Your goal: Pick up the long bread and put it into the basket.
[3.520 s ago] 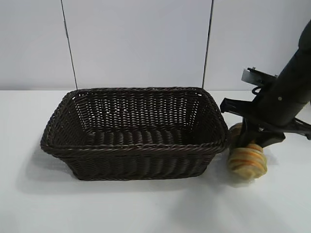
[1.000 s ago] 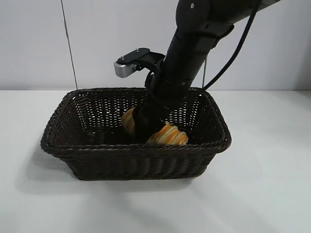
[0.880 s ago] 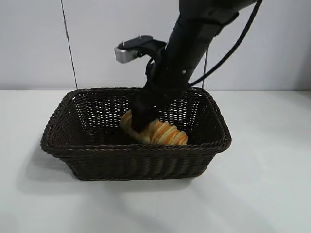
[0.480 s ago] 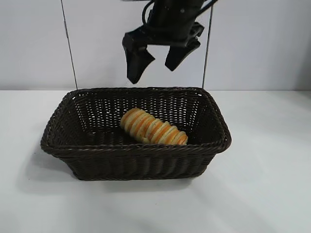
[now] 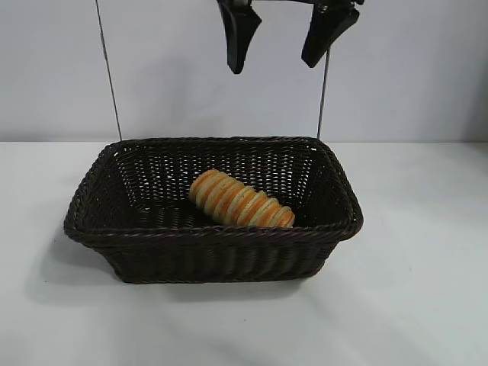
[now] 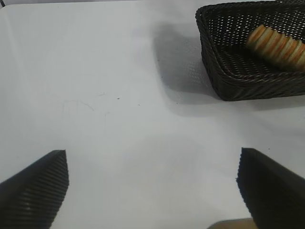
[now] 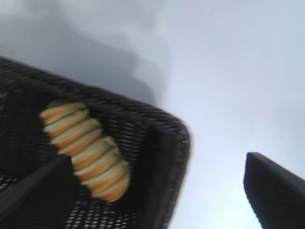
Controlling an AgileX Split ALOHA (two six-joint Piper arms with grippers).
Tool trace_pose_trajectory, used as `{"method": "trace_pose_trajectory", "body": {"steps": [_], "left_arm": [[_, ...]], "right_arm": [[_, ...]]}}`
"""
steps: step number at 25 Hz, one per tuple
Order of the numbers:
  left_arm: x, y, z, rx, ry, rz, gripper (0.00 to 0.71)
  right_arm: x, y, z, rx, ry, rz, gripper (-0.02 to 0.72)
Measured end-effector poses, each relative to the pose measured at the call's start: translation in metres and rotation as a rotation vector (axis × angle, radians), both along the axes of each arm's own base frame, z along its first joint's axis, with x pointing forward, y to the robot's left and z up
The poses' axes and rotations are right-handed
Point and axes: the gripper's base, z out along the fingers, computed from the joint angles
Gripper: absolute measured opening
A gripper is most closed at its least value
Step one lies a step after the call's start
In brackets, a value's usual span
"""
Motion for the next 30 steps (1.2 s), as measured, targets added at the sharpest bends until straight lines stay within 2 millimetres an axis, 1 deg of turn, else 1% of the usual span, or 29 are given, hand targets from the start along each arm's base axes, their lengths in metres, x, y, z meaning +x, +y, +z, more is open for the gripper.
{"method": "trace_pose_trajectory", "body": {"steps": [5,7,9,10,13,15,17,20,21,22,25,28,30], "left_arm": [[0.0,0.0,0.0,0.0,0.0,0.0,0.694],[0.0,0.0,0.0,0.0,0.0,0.0,0.694],[0.0,0.0,0.0,0.0,0.0,0.0,0.694],[0.0,0.0,0.0,0.0,0.0,0.0,0.694],[0.0,0.0,0.0,0.0,0.0,0.0,0.694],[0.0,0.0,0.0,0.0,0.0,0.0,0.694],[0.0,0.0,0.0,0.0,0.0,0.0,0.694],[0.0,0.0,0.0,0.0,0.0,0.0,0.694],[0.0,0.0,0.0,0.0,0.0,0.0,0.694],[0.0,0.0,0.0,0.0,-0.001,0.0,0.694],[0.0,0.0,0.0,0.0,-0.006,0.001,0.694],[0.0,0.0,0.0,0.0,-0.005,0.001,0.694],[0.0,0.0,0.0,0.0,-0.005,0.001,0.694]], "right_arm": [[0.016,-0.066,0.0,-0.016,-0.003,-0.124,0.694],[0.02,-0.093,0.0,-0.022,-0.004,-0.172,0.694],[0.02,-0.123,0.005,-0.026,-0.014,-0.232,0.694],[0.019,-0.137,0.007,-0.025,-0.019,-0.263,0.694],[0.009,-0.186,0.02,-0.022,-0.047,-0.373,0.694],[0.0,-0.213,0.027,-0.004,-0.058,-0.439,0.694],[-0.011,-0.233,0.032,0.025,-0.06,-0.481,0.695],[-0.036,-0.242,0.047,0.066,-0.078,-0.503,0.695],[-0.044,-0.241,0.051,0.069,-0.082,-0.503,0.695],[-0.055,-0.238,0.061,0.072,-0.1,-0.499,0.695],[-0.092,-0.223,0.085,0.08,-0.148,-0.485,0.695],[-0.141,-0.202,0.118,0.082,-0.241,-0.457,0.695],[-0.184,-0.187,0.144,0.082,-0.339,-0.434,0.695]]}}
